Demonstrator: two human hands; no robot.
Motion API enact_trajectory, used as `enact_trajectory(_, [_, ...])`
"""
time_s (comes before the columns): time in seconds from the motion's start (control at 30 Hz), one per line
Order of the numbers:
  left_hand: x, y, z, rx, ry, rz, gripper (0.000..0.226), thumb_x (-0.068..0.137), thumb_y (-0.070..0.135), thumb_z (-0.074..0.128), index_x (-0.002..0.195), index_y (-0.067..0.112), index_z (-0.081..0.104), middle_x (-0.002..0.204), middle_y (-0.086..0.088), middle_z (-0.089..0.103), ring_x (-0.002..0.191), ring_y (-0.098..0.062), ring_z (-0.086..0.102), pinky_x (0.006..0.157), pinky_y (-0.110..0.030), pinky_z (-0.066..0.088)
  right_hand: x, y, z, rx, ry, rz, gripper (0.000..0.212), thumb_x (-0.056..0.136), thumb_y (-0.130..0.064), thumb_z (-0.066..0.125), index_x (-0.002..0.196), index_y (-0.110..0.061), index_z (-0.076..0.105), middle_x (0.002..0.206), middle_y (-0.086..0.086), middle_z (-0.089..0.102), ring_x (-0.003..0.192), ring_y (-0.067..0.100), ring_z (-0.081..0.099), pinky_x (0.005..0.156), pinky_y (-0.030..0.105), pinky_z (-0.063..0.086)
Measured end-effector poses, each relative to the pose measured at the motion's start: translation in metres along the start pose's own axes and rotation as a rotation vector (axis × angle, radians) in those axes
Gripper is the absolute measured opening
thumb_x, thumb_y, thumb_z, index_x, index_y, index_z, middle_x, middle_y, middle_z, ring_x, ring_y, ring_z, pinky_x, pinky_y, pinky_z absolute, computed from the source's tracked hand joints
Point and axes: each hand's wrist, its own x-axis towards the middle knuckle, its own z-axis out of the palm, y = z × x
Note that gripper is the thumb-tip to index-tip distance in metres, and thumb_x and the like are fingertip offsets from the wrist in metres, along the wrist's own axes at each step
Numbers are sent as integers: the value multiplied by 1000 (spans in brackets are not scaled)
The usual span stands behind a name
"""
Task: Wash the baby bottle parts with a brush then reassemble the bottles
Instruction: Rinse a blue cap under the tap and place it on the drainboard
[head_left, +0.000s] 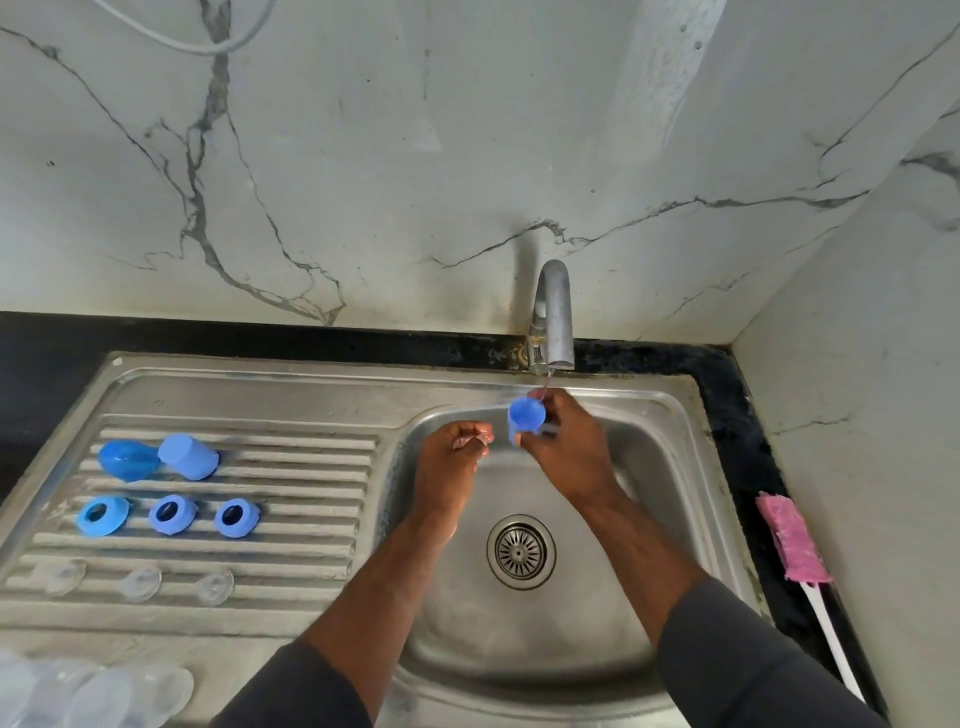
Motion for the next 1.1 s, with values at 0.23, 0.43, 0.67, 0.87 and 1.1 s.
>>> enact_trajectory(0.23, [-1,-8,-7,55,-5,-3,14,92,12,65,98,18,75,96,2,77,91,-12,69,74,-23,48,-2,0,4,-4,80,-37,37,80,-7,78,111,-21,63,98,-11,68,93,-1,66,82,21,55])
enact_trajectory(0.43, [-5,-11,-13,20,-8,-23,12,91,12,66,91,20,75,94,-4,76,84,-12,64,76,-27,48,-1,-1,5,43,79,-45,38,82,-10,79,114,-21,61,101,-15,68,92,-7,64,78,8,48])
enact_trajectory(0.67, [-7,-12,-16,-16,-40,-56,7,89,17,71,94,19,74,97,-12,75,83,-16,60,71,-29,47,-2,-2,4,62,139,-40,38,81,-9,78,111,-25,61,98,-19,67,92,-11,63,77,6,45])
enact_trajectory(0.87, [-8,-5,-9,-62,-104,-114,13,93,8,66,97,19,71,91,-8,67,83,-18,57,65,-23,44,-2,-1,1,113,155,23,39,81,-9,79,110,-27,61,99,-18,67,94,-3,63,73,0,43])
enact_trajectory(1.1, [-12,11,6,-160,-251,-97,42,91,10,71,129,20,56,114,3,68,96,-14,64,81,-34,55,0,8,3,418,0,230,31,85,-4,74,113,-14,67,105,4,73,97,20,72,87,37,60])
